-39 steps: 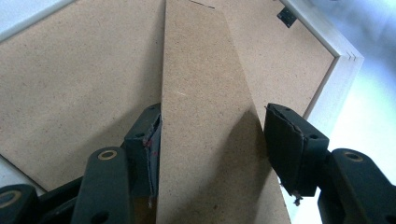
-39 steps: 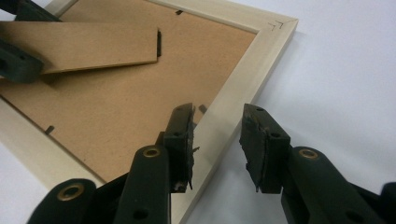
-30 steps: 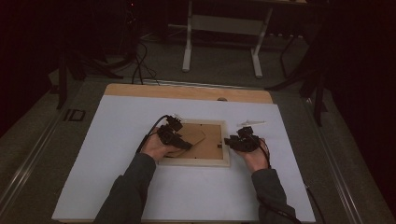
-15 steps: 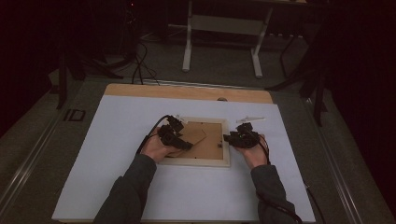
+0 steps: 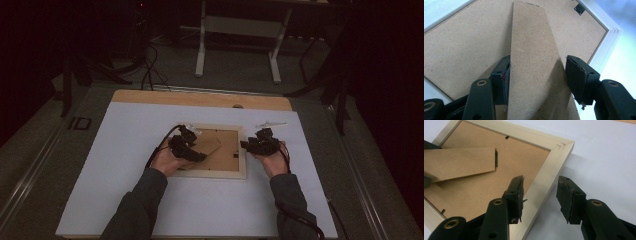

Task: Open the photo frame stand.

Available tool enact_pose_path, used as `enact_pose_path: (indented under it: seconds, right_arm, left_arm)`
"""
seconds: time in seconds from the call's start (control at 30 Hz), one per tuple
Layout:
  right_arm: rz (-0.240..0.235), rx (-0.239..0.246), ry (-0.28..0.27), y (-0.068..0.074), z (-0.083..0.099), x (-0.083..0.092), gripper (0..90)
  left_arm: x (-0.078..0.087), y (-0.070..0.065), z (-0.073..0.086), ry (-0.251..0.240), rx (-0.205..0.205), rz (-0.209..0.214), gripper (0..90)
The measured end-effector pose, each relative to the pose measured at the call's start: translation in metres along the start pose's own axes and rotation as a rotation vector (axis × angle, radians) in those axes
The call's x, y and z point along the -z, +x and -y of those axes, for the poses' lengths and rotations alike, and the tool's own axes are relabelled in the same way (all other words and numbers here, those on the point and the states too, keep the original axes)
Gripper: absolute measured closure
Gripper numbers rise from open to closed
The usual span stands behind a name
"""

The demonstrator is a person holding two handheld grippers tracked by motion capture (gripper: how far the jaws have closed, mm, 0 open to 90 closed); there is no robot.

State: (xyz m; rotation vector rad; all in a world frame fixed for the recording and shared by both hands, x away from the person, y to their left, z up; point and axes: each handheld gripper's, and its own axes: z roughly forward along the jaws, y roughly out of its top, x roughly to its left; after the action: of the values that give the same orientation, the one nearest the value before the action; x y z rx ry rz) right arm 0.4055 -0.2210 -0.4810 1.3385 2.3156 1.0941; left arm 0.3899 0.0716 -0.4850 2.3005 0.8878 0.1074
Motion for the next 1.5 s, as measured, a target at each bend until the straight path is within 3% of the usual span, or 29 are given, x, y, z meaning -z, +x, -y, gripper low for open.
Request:
enact_pose_path:
  seconds: [0.4, 0.63, 0.97, 1.33, 1.5]
  right_arm:
    - [-0.027, 0.004, -0.005, -0.002, -0.005, -0.001, 55.4]
    - [-0.032, 0.016, 0.016, -0.004, -0.009, -0.005, 55.1]
    - [-0.034, 0.010, 0.006, -0.006, -0.016, -0.002, 54.7]
    - [-0.081, -0.029, -0.011, -0.014, -0.021, 0.003, 52.0]
    - [-0.144, -0.068, -0.030, -0.021, -0.022, 0.006, 50.9]
  left_arm:
    - [0.005, -0.008, 0.004, -0.026, -0.019, -0.038, 42.6]
    - [0.011, -0.020, 0.003, -0.046, -0.076, -0.087, 42.6]
    - [0.017, -0.033, 0.005, -0.077, -0.127, -0.140, 42.6]
    - [0.020, -0.044, 0.009, -0.122, -0.199, -0.197, 42.5]
    - [0.022, -0.051, 0.010, -0.136, -0.245, -0.231, 42.5]
